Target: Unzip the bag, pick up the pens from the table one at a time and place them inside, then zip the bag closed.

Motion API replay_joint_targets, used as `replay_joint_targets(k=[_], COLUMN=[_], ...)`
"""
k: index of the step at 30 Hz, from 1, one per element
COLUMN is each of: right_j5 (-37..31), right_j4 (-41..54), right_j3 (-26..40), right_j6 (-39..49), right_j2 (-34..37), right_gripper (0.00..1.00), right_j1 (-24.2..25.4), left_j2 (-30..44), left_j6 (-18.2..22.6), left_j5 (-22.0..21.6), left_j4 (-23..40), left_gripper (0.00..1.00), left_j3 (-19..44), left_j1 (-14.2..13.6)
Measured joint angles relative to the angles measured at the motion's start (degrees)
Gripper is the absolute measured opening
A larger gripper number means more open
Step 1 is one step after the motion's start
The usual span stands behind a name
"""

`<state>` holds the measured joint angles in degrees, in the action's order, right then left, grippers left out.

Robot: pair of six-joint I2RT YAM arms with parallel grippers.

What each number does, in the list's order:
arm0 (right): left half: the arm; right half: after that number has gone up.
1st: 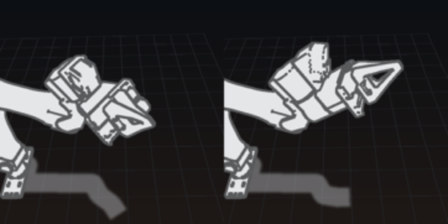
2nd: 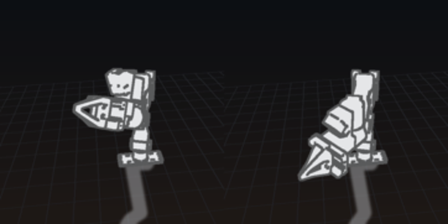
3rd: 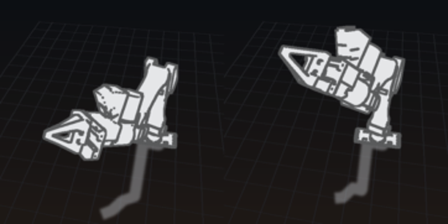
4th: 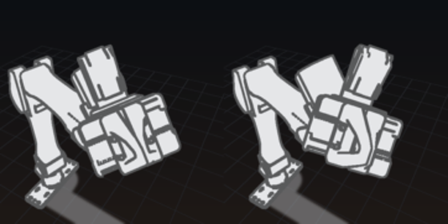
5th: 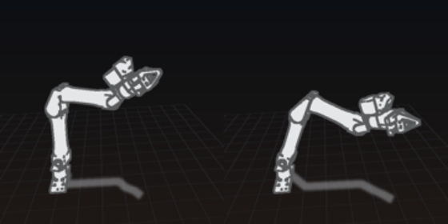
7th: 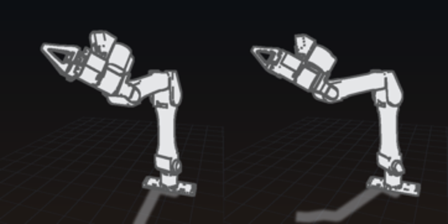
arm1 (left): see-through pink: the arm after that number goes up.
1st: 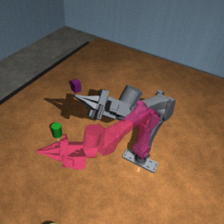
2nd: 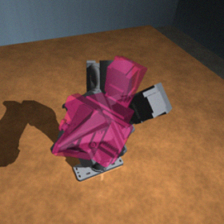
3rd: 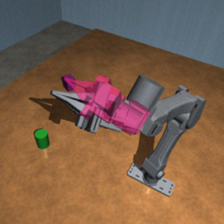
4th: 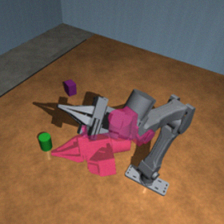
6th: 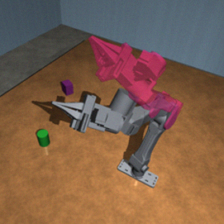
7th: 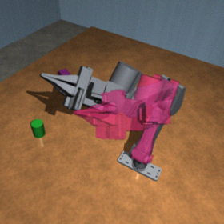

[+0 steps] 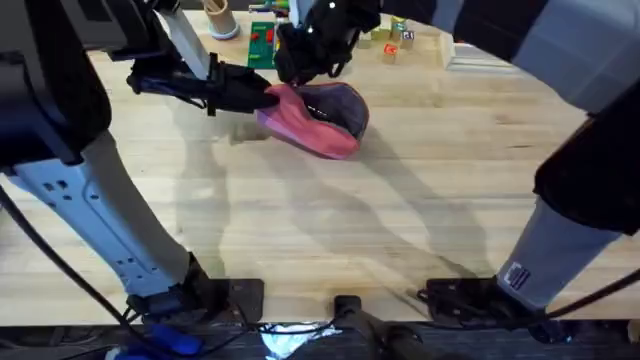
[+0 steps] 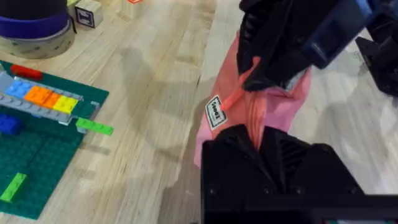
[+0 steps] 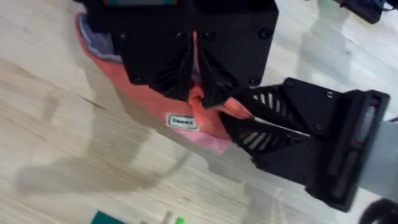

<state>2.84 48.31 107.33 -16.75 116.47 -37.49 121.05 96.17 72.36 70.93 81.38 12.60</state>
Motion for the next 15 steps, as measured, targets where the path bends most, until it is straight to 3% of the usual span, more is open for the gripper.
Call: replay_joint_targets(k=[15], right_j5=[-2.24], right_j4=[5.57], right_j3=[0.09], right_j6=[0.51], right_j2=[-1.52], right_gripper=[0.036], right_j1=[1.2], left_j2=[0.0], left_j6=[-0.18], left_j5=[0.98], left_j4=[0.23], left_gripper=[0.041], left_j3=[0.0], left_j1=[-0.37])
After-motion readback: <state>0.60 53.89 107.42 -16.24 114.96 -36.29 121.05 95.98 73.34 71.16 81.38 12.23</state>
